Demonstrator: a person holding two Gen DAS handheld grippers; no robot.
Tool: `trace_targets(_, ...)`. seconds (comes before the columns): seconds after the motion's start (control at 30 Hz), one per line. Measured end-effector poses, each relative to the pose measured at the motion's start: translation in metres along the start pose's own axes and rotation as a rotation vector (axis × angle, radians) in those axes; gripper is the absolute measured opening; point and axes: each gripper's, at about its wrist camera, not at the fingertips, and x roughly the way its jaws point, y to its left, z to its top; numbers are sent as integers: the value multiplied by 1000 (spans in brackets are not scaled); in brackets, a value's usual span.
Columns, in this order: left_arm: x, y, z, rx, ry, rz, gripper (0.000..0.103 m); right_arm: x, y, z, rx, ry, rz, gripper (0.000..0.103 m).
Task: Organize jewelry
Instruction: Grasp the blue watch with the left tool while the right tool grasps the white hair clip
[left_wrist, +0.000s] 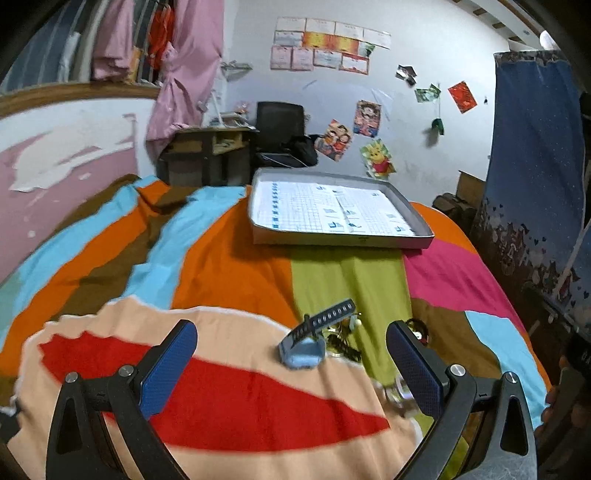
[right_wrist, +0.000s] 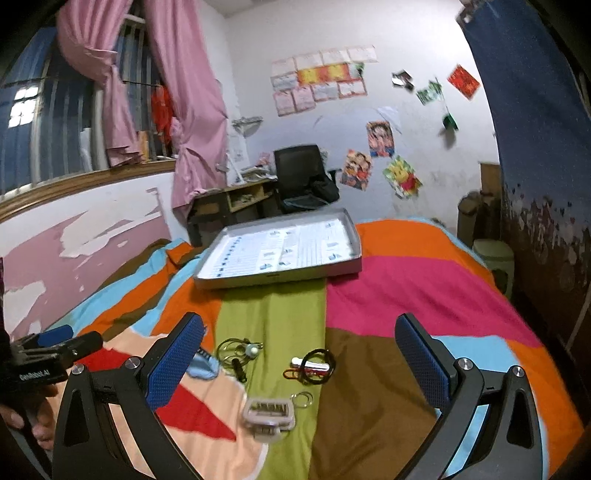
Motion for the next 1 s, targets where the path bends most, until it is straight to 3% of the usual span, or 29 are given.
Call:
trace_targets(0.37, 91, 3, -6, 31, 46, -145, 103, 87, 4, -38, -23, 174, -38, 102)
trace_targets(0.53, 117, 6, -16, 47, 126, -186, 103, 107, 16, -62, -43, 310, 20, 102)
trace_targets(0.73, 130, 16, -18, 33, 158, -272, 96, 125, 35, -89, -104, 446, 59, 102)
trace_targets(0.9, 141, 13, -20, 101, 201, -328, 81, 129, 42, -97, -120, 473, 85, 101)
trace_targets(1.0, 146, 11, -23, 113, 240, -349, 56, 134, 44, -101, -131, 505, 77, 93)
